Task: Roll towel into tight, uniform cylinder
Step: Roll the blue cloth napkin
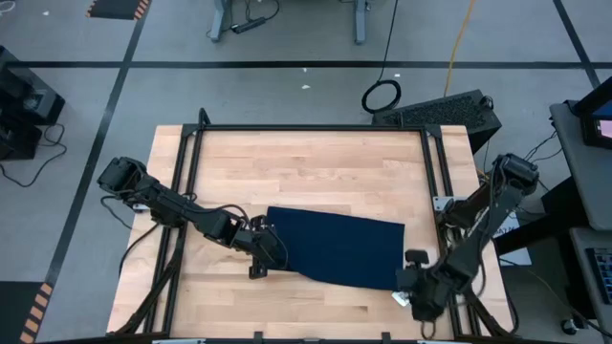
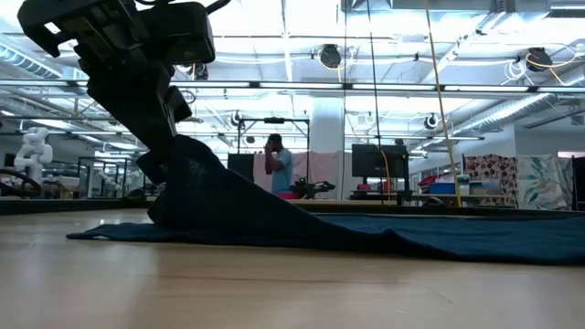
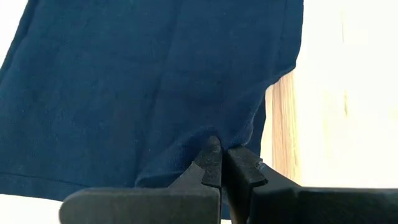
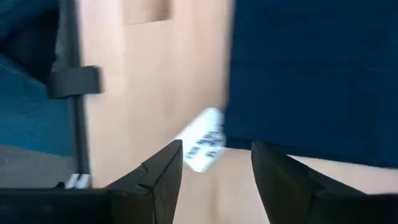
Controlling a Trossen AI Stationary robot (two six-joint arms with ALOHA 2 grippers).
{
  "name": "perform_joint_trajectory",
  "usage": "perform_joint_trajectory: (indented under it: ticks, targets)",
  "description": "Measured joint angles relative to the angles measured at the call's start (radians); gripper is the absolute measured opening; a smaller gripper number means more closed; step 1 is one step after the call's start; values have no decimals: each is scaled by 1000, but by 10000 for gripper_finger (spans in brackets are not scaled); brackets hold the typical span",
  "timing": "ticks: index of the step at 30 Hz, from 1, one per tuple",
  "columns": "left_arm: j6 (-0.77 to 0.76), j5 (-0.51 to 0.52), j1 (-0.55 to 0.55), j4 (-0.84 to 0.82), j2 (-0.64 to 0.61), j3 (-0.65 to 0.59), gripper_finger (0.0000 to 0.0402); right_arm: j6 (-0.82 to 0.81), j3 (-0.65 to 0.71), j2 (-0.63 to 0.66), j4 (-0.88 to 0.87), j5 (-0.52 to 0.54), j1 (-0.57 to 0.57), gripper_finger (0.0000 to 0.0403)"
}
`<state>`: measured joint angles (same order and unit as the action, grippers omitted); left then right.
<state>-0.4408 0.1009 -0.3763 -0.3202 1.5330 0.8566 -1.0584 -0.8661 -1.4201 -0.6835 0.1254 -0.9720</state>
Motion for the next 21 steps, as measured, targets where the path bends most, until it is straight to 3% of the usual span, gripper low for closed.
perform_joint_trajectory:
  ticks: [7,21]
  targets:
    - [6,0,0,-2,0,0,4,-73,0,-139,111,65,-66,162]
    - [10,5,0,-2,0,0,4,-87,0,-212,10,137,-64,146]
